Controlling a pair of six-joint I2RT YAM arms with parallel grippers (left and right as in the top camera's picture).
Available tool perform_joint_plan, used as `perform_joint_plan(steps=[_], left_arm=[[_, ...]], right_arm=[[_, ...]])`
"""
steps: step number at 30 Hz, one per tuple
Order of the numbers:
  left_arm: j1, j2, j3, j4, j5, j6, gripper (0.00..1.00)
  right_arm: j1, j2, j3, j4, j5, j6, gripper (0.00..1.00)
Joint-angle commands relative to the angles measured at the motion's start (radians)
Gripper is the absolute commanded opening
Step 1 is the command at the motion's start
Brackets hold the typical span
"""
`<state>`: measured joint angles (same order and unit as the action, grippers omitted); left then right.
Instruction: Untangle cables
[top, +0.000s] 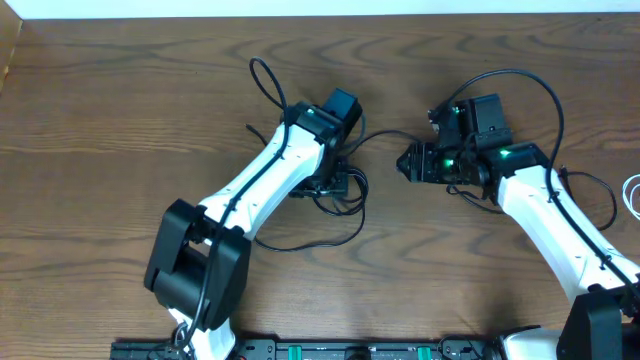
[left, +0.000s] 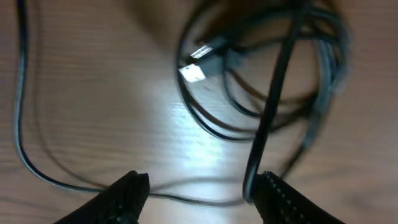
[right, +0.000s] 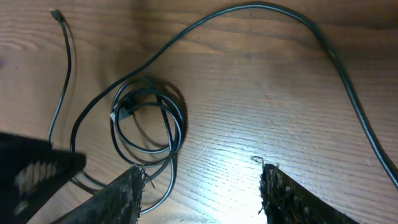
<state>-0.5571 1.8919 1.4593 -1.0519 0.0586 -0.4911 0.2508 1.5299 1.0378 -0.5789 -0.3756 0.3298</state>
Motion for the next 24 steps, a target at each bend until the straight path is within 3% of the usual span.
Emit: perform_joint_plan(steps=[1,6,10,12,19,24], left_arm=[[0.011,0.024,-0.060,0.074,-0.097,-0.005,0.57],[0.013,0.034,-0.137,0.218,-0.098,-0.003,0.57],[0.018,0.035,-0.164,0.302,-0.097,0.042,0.37],[0.018,0.037,-0.181,0.353,-0.096,0.093,0.34],[0.018,0.061,-0.198,0.408,-0.001,0.230,0.33],[0.018,0.074,-0.198,0.452,0.201,0.425,0.33]], right_arm=[[0.034,-0.002,-0.004,0.008,0.038,-0.018,0.58],[0.069,0.014,-0.004,0.029,0.070,-0.018,0.56],[0.083,0.048,-0.004,0.051,0.071,-0.021,0.48],[0.083,0.082,-0.004,0.064,0.071,-0.021,0.44],[0.083,0.220,-0.004,0.122,0.006,-0.028,0.47],[0.084,0.309,-0.004,0.208,-0.140,-0.176,0.45]])
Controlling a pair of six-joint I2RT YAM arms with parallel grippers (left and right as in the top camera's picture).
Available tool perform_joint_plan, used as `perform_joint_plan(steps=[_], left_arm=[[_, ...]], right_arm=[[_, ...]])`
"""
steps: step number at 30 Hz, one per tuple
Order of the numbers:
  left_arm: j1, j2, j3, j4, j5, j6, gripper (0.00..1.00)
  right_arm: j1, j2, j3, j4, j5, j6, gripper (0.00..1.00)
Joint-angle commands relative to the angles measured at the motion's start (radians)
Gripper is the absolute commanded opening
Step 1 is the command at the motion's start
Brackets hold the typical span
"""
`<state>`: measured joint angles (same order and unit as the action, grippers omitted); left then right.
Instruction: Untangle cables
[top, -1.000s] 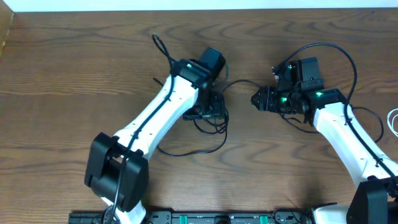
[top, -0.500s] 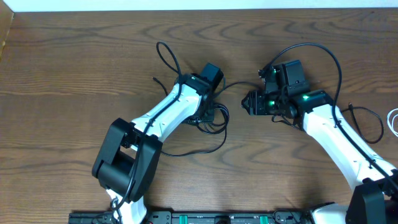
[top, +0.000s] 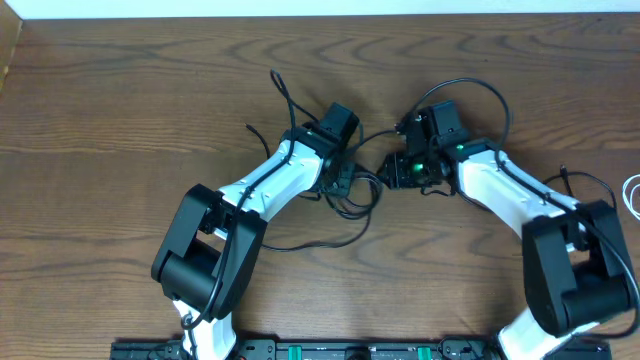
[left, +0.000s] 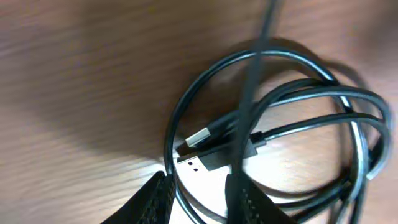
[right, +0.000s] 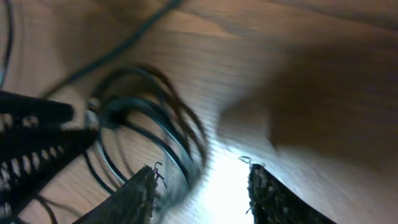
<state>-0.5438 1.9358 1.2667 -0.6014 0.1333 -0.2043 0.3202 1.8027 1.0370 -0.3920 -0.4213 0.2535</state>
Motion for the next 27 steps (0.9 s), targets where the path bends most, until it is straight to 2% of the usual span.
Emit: perform_joint_plan(steps=[1,5,8,11,18,21,24,27], left_arm=[[0.005,0.037,-0.005,0.002,0.126,0.153,0.33],[0.005,0.084,-0.005,0.004,0.129,0.186,0.33],[0.011,0.071,0.000,0.002,0.129,0.185,0.34],[0.026,0.032,0.010,0.001,0.129,0.177,0.38],[0.057,-0.061,0.011,-0.019,0.129,0.072,0.43],[0.061,-0.108,0.011,-0.034,0.129,0.021,0.54],[0.061,-0.119,0.011,-0.088,0.129,-0.103,0.60],[0.061,-0.118,0.011,-0.146,0.141,-0.116,0.64]], right_arm=[[0.014,0.045,-0.003,0.029,-0.093,-0.114,0.43],[0.014,0.068,-0.003,0.040,-0.094,-0.166,0.34],[0.014,0.068,-0.003,0.006,-0.094,-0.166,0.34],[0.014,0.068,-0.003,-0.025,-0.093,-0.186,0.29],[0.014,0.068,-0.003,-0.045,-0.080,-0.210,0.01],[0.014,0.068,-0.003,-0.046,-0.059,-0.210,0.01],[0.015,0.068,-0.003,-0.046,-0.060,-0.205,0.01],[0.015,0.068,-0.003,-0.046,-0.060,-0.205,0.10]])
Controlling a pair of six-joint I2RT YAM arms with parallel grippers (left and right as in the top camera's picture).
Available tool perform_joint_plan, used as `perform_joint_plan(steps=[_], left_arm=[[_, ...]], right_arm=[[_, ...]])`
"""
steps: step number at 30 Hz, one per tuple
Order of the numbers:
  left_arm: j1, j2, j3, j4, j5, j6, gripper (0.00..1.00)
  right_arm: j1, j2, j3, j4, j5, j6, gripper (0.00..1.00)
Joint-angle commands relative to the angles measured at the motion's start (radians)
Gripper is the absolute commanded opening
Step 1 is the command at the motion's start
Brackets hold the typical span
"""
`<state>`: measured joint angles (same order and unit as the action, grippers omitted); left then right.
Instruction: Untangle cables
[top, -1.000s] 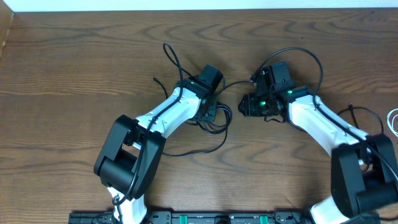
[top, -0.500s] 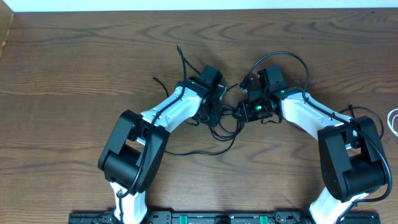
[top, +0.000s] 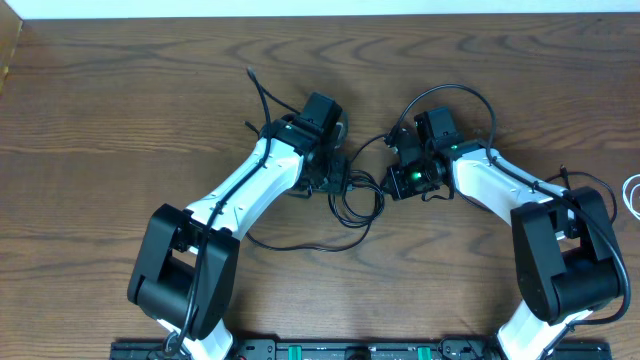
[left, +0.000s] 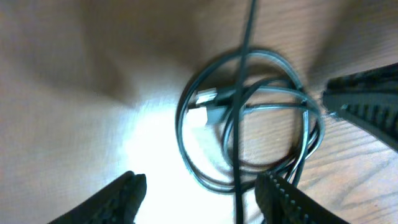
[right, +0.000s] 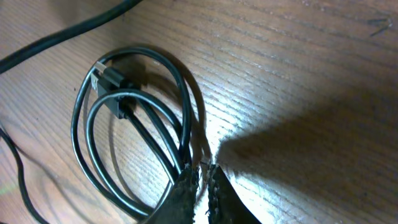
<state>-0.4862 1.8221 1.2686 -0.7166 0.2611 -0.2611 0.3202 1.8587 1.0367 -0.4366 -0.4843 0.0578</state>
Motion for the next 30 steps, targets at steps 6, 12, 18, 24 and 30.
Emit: perform_joint_plan(steps=[6,12,18,24,30], left_arm=[[0.002,-0.004,0.003,-0.089,0.148,-0.059,0.63],[0.003,0.023,-0.098,0.031,0.146,-0.060,0.52],[0.003,0.066,-0.134,0.163,0.084,-0.067,0.32],[0.002,0.069,-0.168,0.214,0.052,-0.066,0.28],[0.003,0.069,-0.188,0.247,0.025,-0.065,0.28]], right_arm=[[0.015,0.012,-0.003,-0.003,-0.008,-0.002,0.11],[0.017,0.012,-0.003,-0.002,-0.059,0.001,0.22],[0.055,0.012,-0.003,0.016,-0.060,0.000,0.36],[0.092,0.012,-0.003,0.019,0.031,0.000,0.41],[0.143,0.012,-0.003,0.015,0.118,-0.003,0.38]])
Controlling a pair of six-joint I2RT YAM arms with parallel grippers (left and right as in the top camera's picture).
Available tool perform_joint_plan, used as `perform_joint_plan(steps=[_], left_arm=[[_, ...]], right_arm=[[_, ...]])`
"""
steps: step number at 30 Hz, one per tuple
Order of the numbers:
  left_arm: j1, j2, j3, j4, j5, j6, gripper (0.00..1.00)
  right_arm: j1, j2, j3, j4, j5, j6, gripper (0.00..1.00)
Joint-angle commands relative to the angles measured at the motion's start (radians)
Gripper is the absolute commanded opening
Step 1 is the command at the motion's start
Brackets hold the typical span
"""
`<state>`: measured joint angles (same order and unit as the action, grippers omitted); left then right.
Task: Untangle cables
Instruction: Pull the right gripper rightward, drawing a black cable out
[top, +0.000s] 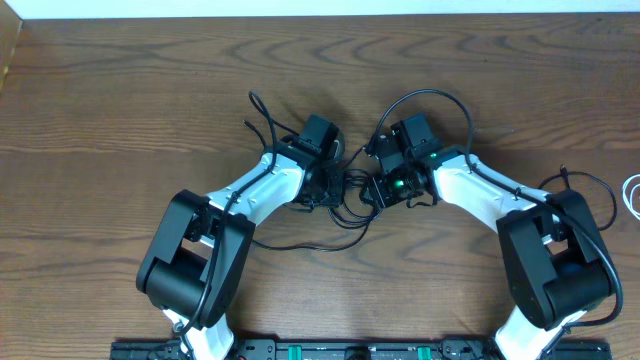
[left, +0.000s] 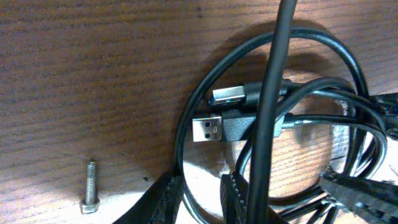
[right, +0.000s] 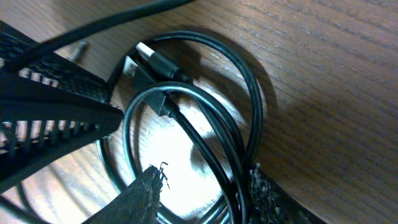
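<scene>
A black USB cable lies coiled (right: 256, 118) on the wooden table between both arms, and its two plugs (left: 208, 129) rest inside the loop. In the left wrist view a thicker black cable (left: 273, 93) crosses over the coil. My left gripper (left: 199, 200) is low over the coil's left side. Its jaws are narrowly open around one strand and are not pressed on it. My right gripper (right: 205, 196) stands open astride several strands on the coil's right side. The overhead view shows the left gripper (top: 335, 185) and right gripper (top: 378, 190) close together.
A small bolt (left: 90, 188) lies on the table just left of the coil. A loose black cable (top: 300, 242) trails toward the front. More black cable (top: 590, 190) and a white cable (top: 632, 195) lie at the right edge.
My right gripper was shut beside the coil and now stands open over its strands. My left gripper was wide open higher up and is now low, with narrowed jaws around one strand.
At first both grippers were open, the right one well away from the coil. Then the right arm was beside the coil and the left jaws were narrow over it. Later the right gripper was shut at the coil's edge, and now both grippers straddle coil strands.
</scene>
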<state>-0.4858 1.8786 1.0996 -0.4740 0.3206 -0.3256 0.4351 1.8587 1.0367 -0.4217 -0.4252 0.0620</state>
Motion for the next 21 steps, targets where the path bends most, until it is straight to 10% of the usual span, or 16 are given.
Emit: perform_joint_plan(steps=[1,6,21], left_arm=[[0.003,0.013,-0.019,0.005,-0.034,0.003,0.28],[0.003,0.013,-0.019,0.005,-0.035,0.002,0.28],[0.004,-0.023,-0.007,-0.059,-0.035,0.028,0.44]], right_arm=[[0.035,0.012,-0.003,0.000,0.082,-0.008,0.36],[0.050,0.012,-0.003,0.003,0.109,-0.008,0.01],[-0.027,-0.200,-0.002,0.014,-0.248,0.126,0.01]])
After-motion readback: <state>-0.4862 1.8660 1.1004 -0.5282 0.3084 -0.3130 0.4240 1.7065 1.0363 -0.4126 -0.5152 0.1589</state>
